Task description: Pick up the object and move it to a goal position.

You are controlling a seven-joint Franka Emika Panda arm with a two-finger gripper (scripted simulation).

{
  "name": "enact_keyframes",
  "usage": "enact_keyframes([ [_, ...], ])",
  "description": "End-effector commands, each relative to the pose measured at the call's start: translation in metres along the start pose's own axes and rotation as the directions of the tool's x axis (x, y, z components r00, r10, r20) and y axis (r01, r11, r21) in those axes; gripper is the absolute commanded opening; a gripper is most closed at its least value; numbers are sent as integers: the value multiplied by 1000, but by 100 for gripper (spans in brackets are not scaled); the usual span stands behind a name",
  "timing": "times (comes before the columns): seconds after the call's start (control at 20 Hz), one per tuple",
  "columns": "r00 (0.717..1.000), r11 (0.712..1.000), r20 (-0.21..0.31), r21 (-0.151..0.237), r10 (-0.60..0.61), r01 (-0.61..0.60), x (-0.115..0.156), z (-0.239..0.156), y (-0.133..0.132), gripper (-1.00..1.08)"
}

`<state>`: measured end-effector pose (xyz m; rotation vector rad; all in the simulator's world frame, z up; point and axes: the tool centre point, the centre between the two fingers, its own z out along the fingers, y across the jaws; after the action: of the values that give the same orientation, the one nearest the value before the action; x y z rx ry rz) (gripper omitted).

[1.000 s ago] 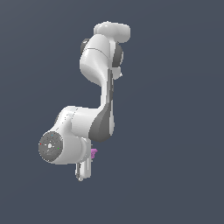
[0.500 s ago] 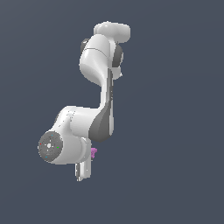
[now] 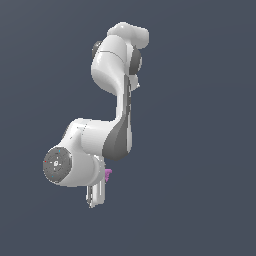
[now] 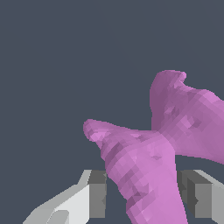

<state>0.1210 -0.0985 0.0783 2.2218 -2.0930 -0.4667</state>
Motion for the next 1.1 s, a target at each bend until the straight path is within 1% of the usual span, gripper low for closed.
enact_keyframes([
  [0.0, 1000, 1000, 1, 2, 2, -2, -1, 0, 0, -100],
  [0.3, 1000, 1000, 4, 8, 11, -11, -8, 0, 3, -100],
  [0.55, 1000, 999, 11, 20, 28, -28, -19, 1, 6, -100],
  [0.8, 998, 998, 22, 37, 53, -54, -37, 2, 11, -100],
  [1.05, 995, 994, 38, 59, 87, -89, -61, 4, 16, -100],
])
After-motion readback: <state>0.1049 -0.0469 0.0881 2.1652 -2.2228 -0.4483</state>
